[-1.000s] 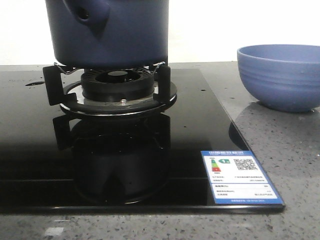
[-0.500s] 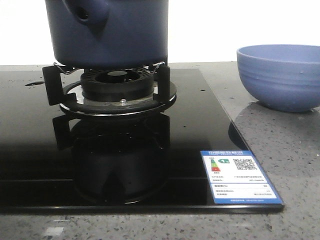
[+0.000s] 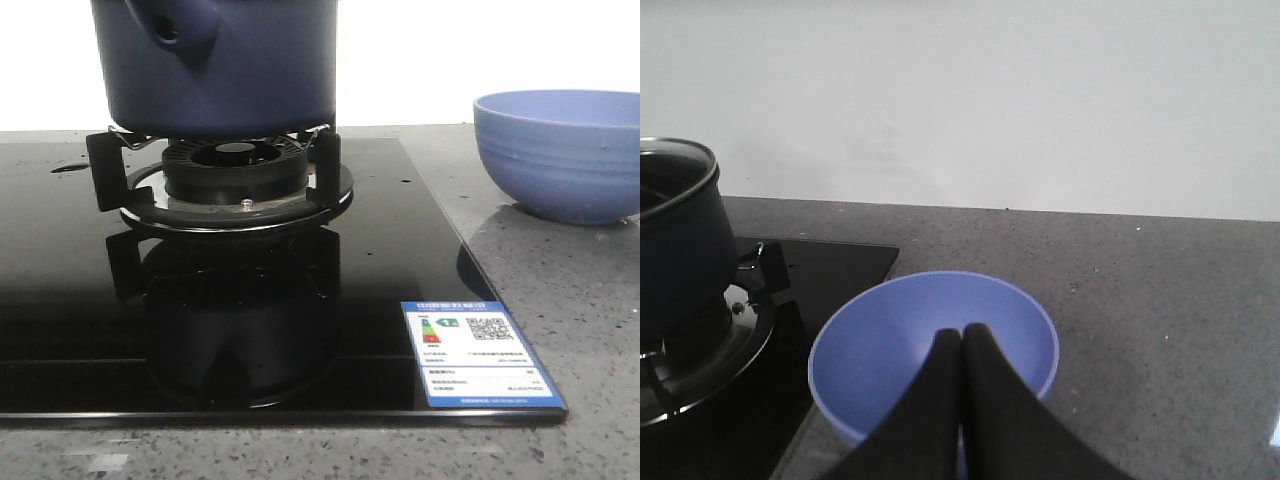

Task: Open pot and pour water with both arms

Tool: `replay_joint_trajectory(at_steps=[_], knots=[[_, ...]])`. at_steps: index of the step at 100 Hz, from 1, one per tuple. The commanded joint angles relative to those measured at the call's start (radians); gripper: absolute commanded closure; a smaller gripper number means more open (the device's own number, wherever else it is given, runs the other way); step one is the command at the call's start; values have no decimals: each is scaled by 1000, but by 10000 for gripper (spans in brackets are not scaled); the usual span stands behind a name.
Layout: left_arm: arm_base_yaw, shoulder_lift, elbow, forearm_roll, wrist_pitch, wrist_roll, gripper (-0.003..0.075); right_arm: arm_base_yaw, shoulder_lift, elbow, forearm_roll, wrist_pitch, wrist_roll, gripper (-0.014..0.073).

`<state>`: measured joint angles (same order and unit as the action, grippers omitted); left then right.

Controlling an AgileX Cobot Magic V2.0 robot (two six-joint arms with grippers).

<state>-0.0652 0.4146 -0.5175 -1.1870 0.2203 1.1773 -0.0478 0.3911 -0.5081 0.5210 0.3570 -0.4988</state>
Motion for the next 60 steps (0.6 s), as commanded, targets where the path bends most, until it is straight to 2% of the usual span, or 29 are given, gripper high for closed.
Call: replay_joint_trajectory(at_steps=[1, 22, 60], knots=[[-10, -95, 80, -62, -52, -1, 741, -3, -83, 44, 30, -76, -12, 656], [-10, -280, 243, -135, -50, -1, 741, -3, -233, 174, 34, -67, -12, 656], [-10, -323, 264, -153, -50, -1, 741, -3, -260, 195, 57, -25, -12, 656]])
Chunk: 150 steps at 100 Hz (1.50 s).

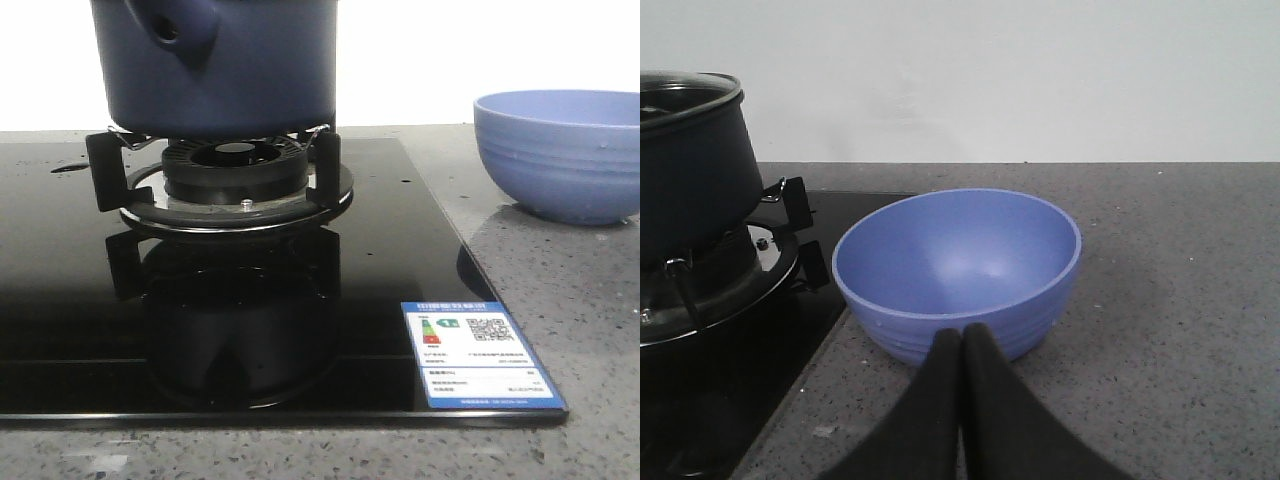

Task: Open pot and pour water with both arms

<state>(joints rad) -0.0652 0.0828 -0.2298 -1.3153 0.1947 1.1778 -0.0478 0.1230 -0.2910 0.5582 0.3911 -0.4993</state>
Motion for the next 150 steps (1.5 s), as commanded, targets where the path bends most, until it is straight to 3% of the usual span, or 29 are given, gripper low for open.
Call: replay_joint_trajectory(at_steps=[1, 70, 75, 79, 94, 99, 135, 150], knots=[[-10, 9, -24, -25, -24, -1, 741, -3, 9, -22, 20, -59, -11, 656], [-10, 11, -18, 14, -24, -7, 741, -3, 9, -22, 20, -59, -11, 656], [-10, 15, -18, 103, -24, -75, 741, -3, 9, -22, 20, -59, -11, 656], [-10, 15, -18, 233, -37, -210, 741, -3, 9, -22, 20, -59, -11, 656], [-10, 15, -15, 1016, -70, -1086, 741, -3, 9, -22, 20, -59, -11, 656], [-10, 15, -3, 1162, -77, -1241, 741, -3, 9, -22, 20, -59, -11, 656], [-20, -114, 235, 1241, -144, -1263, 741, -3, 9, -22, 20, -59, -11, 656], [-20, -116, 264, 1257, -126, -1263, 741, -3, 9, -22, 20, -59, -11, 656]])
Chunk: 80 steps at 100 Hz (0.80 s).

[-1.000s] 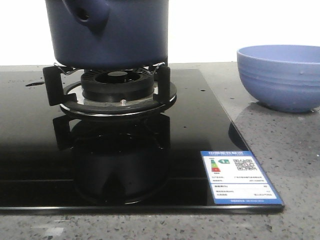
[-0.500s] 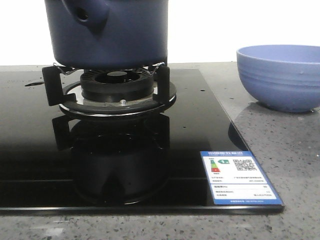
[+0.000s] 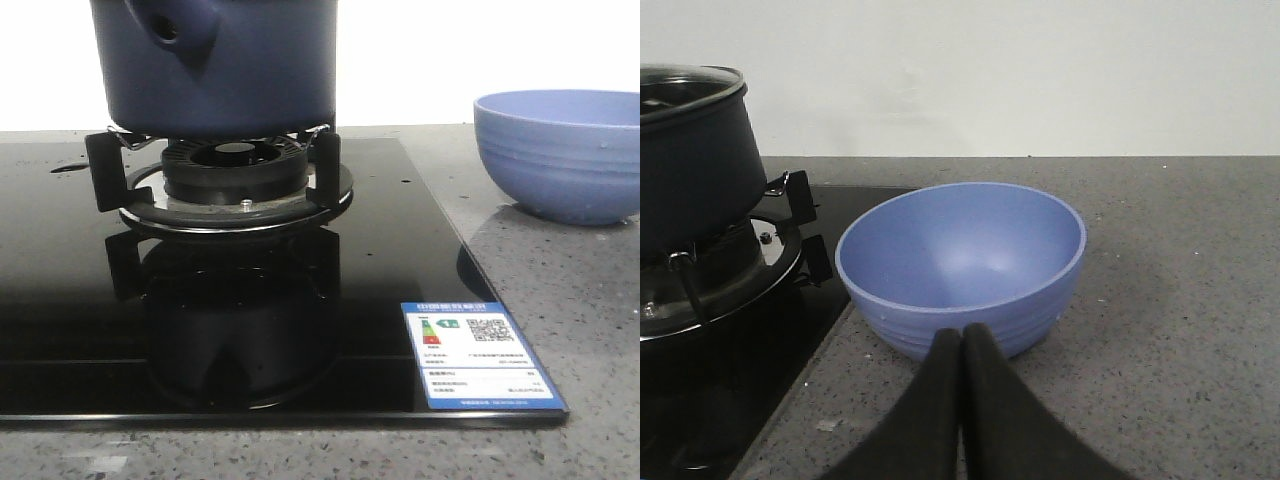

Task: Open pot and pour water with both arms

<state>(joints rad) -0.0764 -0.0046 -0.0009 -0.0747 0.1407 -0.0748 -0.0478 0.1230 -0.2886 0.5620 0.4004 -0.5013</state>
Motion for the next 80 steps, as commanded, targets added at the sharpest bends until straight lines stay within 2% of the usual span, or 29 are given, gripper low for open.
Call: replay_joint_trajectory(at_steps=[1, 80], knots=[[-9, -28, 36, 22, -72, -10, 741, -3, 9, -25, 16, -68, -9, 656], [-9, -28, 34, 38, -78, -10, 741, -3, 9, -25, 16, -68, -9, 656]])
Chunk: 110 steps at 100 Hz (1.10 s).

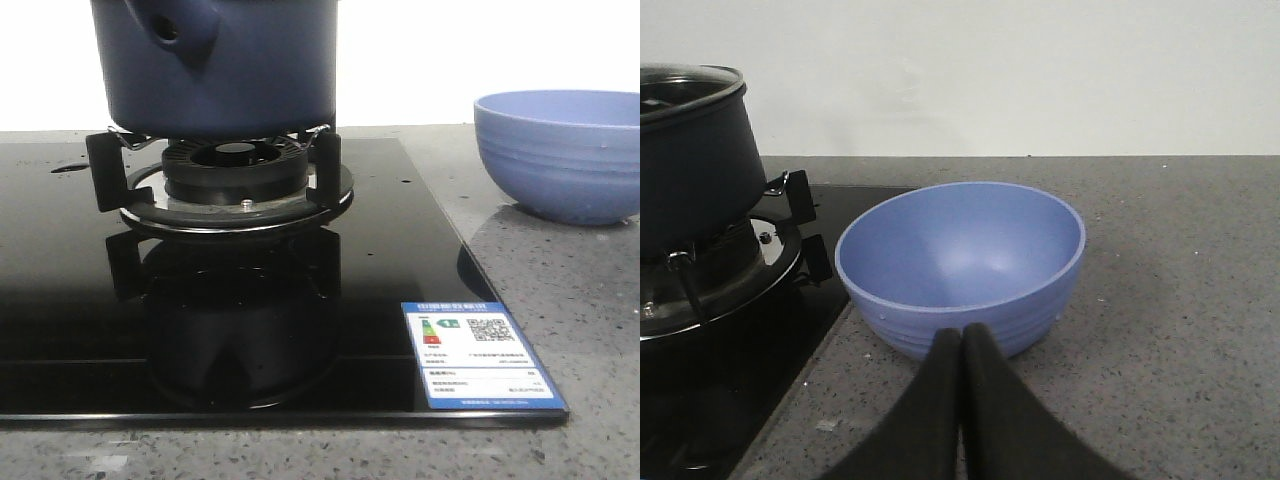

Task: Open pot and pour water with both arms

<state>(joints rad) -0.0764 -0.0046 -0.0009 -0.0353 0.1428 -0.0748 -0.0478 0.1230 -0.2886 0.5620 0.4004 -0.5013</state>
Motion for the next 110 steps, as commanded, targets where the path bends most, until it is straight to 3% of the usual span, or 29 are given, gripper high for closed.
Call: replay_joint_trajectory(at_steps=[1, 31, 37, 49, 58, 90, 110], knots=[[-9, -28, 34, -1, -80, -10, 741, -3, 9, -25, 16, -68, -9, 656], [-9, -28, 34, -1, -80, -10, 741, -3, 9, -23, -35, -99, 7, 656], [-9, -28, 34, -1, -80, -10, 741, -3, 10, -21, -95, -135, 122, 656], [-9, -28, 34, -1, -80, -10, 741, -3, 10, 38, -369, -247, 396, 657], [-9, -28, 34, -1, -80, -10, 741, -3, 10, 112, -465, -338, 470, 657], [-9, -28, 34, -1, -80, -10, 741, 27, -153, 326, -586, -400, 501, 657], [-9, -26, 34, -1, -80, -10, 741, 27, -152, 323, -615, -291, 501, 657]])
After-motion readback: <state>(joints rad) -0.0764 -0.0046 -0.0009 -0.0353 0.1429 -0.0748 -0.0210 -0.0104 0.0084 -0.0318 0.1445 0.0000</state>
